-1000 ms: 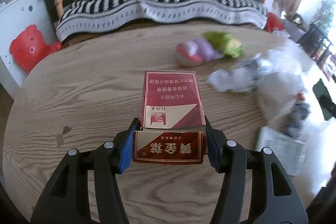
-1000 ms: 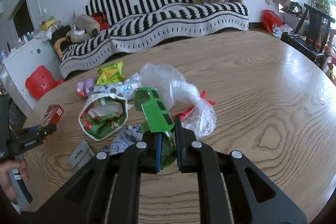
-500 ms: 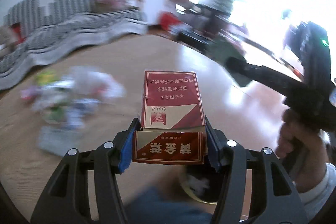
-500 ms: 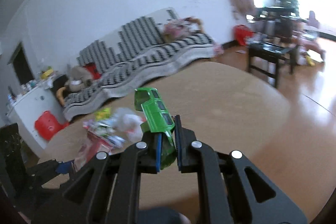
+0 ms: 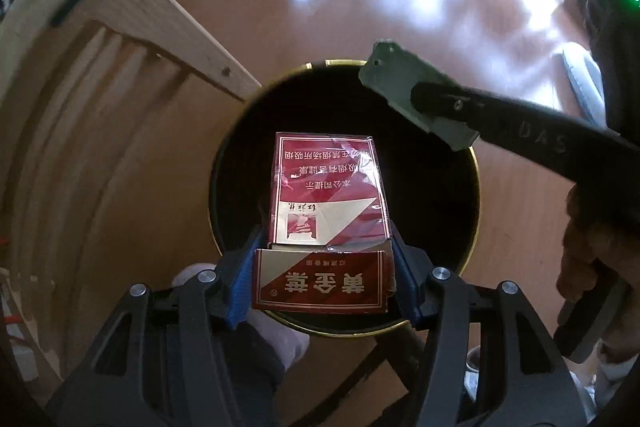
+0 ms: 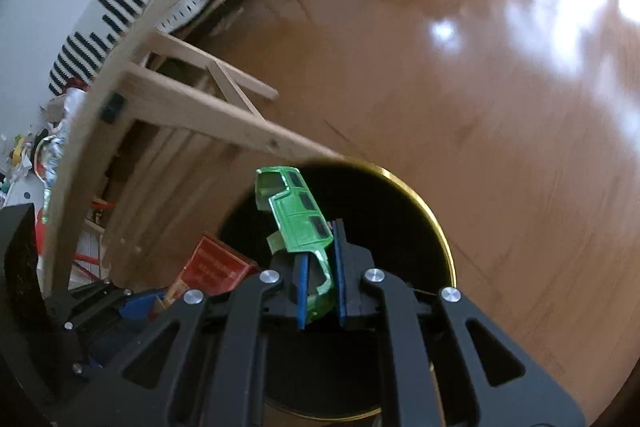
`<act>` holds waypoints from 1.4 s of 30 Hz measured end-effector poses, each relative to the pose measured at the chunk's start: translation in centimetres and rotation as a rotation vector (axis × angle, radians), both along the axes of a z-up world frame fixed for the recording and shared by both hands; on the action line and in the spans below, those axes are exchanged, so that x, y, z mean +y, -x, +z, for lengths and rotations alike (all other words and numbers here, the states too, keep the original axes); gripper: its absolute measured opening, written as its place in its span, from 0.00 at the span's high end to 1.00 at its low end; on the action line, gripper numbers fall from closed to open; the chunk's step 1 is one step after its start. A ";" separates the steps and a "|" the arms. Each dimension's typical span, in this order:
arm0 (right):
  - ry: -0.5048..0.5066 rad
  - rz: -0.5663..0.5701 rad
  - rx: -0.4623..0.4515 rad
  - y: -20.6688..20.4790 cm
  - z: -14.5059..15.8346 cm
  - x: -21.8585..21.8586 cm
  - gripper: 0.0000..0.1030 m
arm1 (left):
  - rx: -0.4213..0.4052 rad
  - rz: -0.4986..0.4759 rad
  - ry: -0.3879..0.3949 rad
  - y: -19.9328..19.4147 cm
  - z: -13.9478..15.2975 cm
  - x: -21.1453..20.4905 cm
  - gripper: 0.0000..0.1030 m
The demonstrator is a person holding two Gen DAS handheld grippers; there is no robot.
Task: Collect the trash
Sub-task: 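Carry both items over the black bin and open both tools to drop them, then return to the table and grasp the white cigarette pack with the left tool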
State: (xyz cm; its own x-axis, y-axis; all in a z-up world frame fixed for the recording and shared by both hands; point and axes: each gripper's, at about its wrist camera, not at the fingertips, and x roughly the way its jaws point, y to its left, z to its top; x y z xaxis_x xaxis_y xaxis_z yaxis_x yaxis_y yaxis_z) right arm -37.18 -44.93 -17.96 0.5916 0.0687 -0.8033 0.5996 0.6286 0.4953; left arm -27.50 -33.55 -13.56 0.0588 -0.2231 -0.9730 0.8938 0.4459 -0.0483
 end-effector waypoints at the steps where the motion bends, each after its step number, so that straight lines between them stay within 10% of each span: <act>1: -0.012 -0.003 0.005 0.0 -0.4 0.0 0.89 | -0.004 0.000 0.001 -0.3 0.0 0.0 0.45; 5: -0.090 -0.033 -0.013 0.6 -1.3 -0.7 0.79 | -0.021 -0.017 -0.002 0.9 0.1 -0.6 0.41; 7: -0.088 -0.056 -0.055 1.4 -0.2 -1.1 0.14 | -0.028 -0.021 0.005 1.0 0.5 -0.6 0.18; 8: -0.082 -0.064 -0.078 1.8 0.6 -1.3 0.08 | -0.041 -0.014 0.026 1.0 1.0 -0.3 0.08; 16: 0.142 -0.092 -0.220 1.9 9.8 -1.6 0.07 | -0.187 0.116 0.300 -1.3 12.1 4.5 0.08; 21: 0.277 0.039 -0.253 -5.3 14.6 1.7 0.07 | -0.316 0.400 0.353 -8.7 18.1 13.7 0.06; 26: 0.331 0.169 -0.325 -13.6 19.3 5.9 0.07 | -0.349 0.723 0.328 -16.4 18.4 23.1 0.06; 31: 0.375 0.207 -0.403 -21.5 24.4 9.5 0.07 | -0.420 0.847 0.208 -21.4 16.6 24.3 0.06; 42: 0.483 0.252 -0.424 -31.6 25.3 15.9 0.07 | -0.450 0.716 0.090 -22.7 13.2 24.3 0.06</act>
